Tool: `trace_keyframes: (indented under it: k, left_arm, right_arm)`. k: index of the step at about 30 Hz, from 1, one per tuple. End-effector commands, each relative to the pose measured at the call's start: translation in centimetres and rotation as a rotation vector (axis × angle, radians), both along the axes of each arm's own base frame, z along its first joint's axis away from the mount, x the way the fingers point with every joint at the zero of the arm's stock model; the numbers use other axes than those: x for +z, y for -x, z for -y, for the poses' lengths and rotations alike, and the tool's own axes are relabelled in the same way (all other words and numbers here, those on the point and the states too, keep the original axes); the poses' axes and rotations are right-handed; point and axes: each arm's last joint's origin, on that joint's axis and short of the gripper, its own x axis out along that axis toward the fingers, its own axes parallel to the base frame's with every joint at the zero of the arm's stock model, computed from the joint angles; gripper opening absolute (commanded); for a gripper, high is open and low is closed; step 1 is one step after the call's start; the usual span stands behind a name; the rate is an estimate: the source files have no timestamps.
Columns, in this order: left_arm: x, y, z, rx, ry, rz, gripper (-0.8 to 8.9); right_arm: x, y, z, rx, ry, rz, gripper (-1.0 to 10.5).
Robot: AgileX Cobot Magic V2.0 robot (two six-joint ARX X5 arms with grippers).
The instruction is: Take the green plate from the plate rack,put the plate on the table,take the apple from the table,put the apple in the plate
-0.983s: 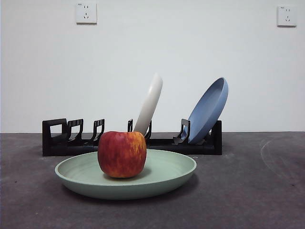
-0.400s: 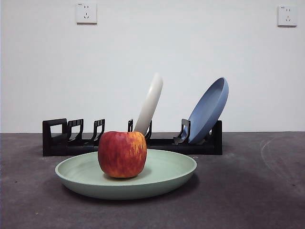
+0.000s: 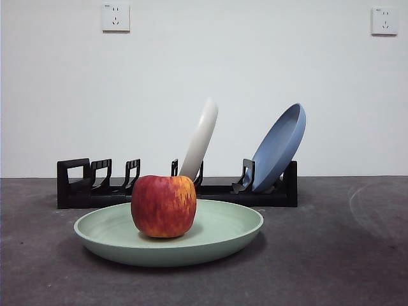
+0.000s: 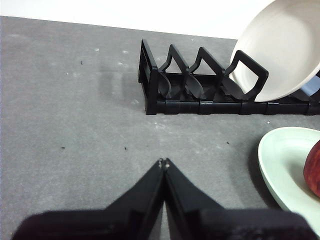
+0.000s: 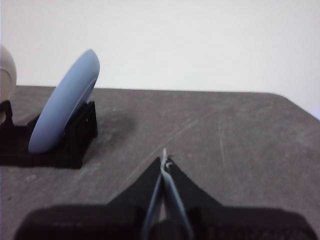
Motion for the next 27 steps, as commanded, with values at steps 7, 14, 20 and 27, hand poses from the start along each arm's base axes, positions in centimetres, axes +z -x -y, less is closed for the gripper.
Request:
trace_keyframes:
  k: [7, 14, 20, 27]
  left_arm:
    - [-0.2, -0.1, 0.0, 0.003, -0.012, 0.003, -0.03]
    - [-0.2, -0.1, 0.0, 0.003, -0.012, 0.0, -0.03]
    - [-0.2, -0.1, 0.0, 0.003, -0.012, 0.0, -0.03]
    - [-0.2, -0.1, 0.0, 0.003, -0.012, 0.0, -0.03]
  right_arm:
    - [-2.0, 0.9, 0.0, -0.004, -0.006, -0.168, 0.0]
    - [-2.0, 0.9, 0.0, 0.008, 0.012, -0.166, 0.0]
    - [-1.9, 0.9, 0.0, 0.003, -0.022, -0.163, 0.0]
    - [-1.9, 0.9, 0.0, 0.001, -0.021, -0.163, 0.0]
